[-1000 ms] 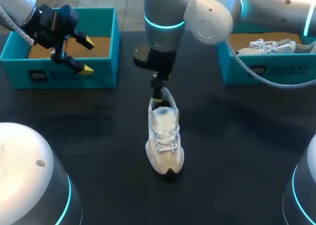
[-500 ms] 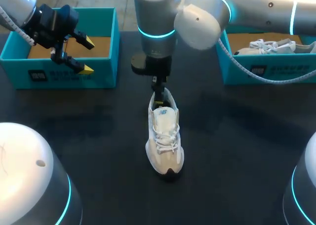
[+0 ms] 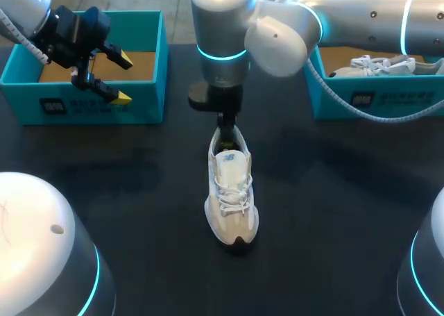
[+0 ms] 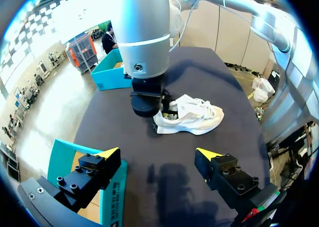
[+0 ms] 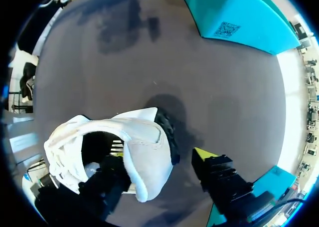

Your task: Take the shoe out of the shoebox, open the shoe tongue, remove and reinsert the insole, then place the shoe into the shoebox

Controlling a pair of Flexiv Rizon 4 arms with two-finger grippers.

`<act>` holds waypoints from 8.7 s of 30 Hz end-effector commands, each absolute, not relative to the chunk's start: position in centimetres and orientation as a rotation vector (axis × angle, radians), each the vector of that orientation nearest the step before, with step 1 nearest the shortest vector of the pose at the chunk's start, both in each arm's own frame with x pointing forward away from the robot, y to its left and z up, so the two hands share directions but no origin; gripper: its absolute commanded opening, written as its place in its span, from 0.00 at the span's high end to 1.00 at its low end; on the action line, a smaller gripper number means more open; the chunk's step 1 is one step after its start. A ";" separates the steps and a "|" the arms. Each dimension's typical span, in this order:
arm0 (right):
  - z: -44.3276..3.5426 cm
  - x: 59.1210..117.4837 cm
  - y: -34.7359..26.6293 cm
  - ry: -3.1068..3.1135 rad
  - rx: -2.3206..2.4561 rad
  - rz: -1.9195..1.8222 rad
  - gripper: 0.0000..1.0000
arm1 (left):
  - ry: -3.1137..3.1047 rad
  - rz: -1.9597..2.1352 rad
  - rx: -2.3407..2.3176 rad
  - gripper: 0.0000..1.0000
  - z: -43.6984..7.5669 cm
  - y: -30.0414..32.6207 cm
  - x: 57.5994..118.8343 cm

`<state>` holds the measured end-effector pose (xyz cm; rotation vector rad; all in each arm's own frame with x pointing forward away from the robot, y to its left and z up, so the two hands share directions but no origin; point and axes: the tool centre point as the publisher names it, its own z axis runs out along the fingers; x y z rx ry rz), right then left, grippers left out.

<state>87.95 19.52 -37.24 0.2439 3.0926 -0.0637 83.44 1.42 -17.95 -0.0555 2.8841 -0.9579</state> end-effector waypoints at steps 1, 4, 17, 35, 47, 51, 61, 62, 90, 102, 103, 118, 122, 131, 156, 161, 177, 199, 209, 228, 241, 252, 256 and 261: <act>-37.4 87.9 19.3 3.098 0.240 -0.060 0.52 | 2.885 -0.954 -0.056 0.00 -17.9 1.4 83.4; -37.6 87.8 19.3 3.104 0.233 -0.053 0.55 | 2.885 -0.954 -0.056 0.00 -17.9 1.4 83.4; -38.2 87.1 19.6 3.114 0.257 -0.041 0.06 | 2.885 -0.954 -0.056 0.00 -17.9 1.4 83.4; -38.2 88.2 20.0 3.111 0.201 -0.038 0.25 | 2.885 -0.954 -0.056 0.00 -17.9 1.4 83.4; -38.4 88.1 20.2 3.116 0.206 -0.045 1.00 | 2.885 -0.954 -0.056 0.00 -17.9 1.4 83.4; -38.1 88.0 20.4 3.113 0.209 -0.023 1.00 | 2.885 -0.954 -0.056 0.00 -17.9 1.4 83.4; -33.5 87.4 20.0 3.091 0.212 -0.041 1.00 | 2.885 -0.954 -0.056 0.00 -17.9 1.4 83.4; -32.8 87.2 19.8 3.098 0.202 -0.040 1.00 | 2.885 -0.954 -0.056 0.00 -17.9 1.4 83.4; -16.3 85.4 16.6 3.039 0.058 -0.105 1.00 | 2.885 -0.954 -0.056 0.00 -17.9 1.4 83.4; -15.4 86.0 15.9 3.024 0.050 -0.124 1.00 | 2.885 -0.954 -0.056 0.00 -17.9 1.4 83.4; -15.4 86.0 15.9 3.024 0.050 -0.124 1.00 | 2.885 -0.954 -0.056 0.00 -17.9 1.4 83.4; -15.4 86.0 15.9 3.024 0.050 -0.124 1.00 | 2.885 -0.954 -0.056 0.00 -17.9 1.4 83.4; -15.4 86.0 15.9 3.024 0.050 -0.124 1.00 | 2.885 -0.954 -0.056 0.00 -17.9 1.4 83.4; -15.4 86.3 15.5 3.017 0.056 -0.112 1.00 | 2.885 -0.954 -0.056 0.00 -17.9 1.4 83.4; -14.3 95.2 1.7 2.932 -0.036 -0.174 1.00 | 2.885 -0.954 -0.056 0.00 -17.9 1.4 83.4; -14.7 96.6 -0.9 2.925 -0.048 -0.193 1.00 | 2.885 -0.954 -0.056 0.00 -17.9 1.4 83.4; -15.7 102.2 -8.1 2.902 -0.117 -0.237 1.00 | 2.885 -0.954 -0.056 0.00 -17.9 1.4 83.4; -15.2 104.3 -11.4 2.878 -0.123 -0.255 1.00 | 2.885 -0.954 -0.056 0.00 -17.9 1.4 83.4; -15.7 106.3 -13.8 2.871 -0.083 -0.277 1.00 | 2.885 -0.954 -0.056 0.00 -17.9 1.4 83.4; -16.3 112.3 -19.7 2.869 -0.010 -0.310 1.00 | 2.885 -0.954 -0.056 0.00 -17.9 1.4 83.4; -16.5 115.6 -23.5 2.864 0.048 -0.345 1.00 | 2.885 -0.954 -0.056 0.00 -17.9 1.4 83.4; -16.3 118.3 -26.0 2.849 0.098 -0.328 1.00 | 2.885 -0.954 -0.056 0.00 -17.9 1.4 83.4; -16.4 119.1 -26.8 2.847 0.103 -0.336 1.00 | 2.885 -0.954 -0.056 0.00 -17.9 1.4 83.4; -16.4 119.6 -26.8 2.847 0.015 -0.382 1.00 | 2.885 -0.954 -0.056 0.00 -17.9 1.4 83.4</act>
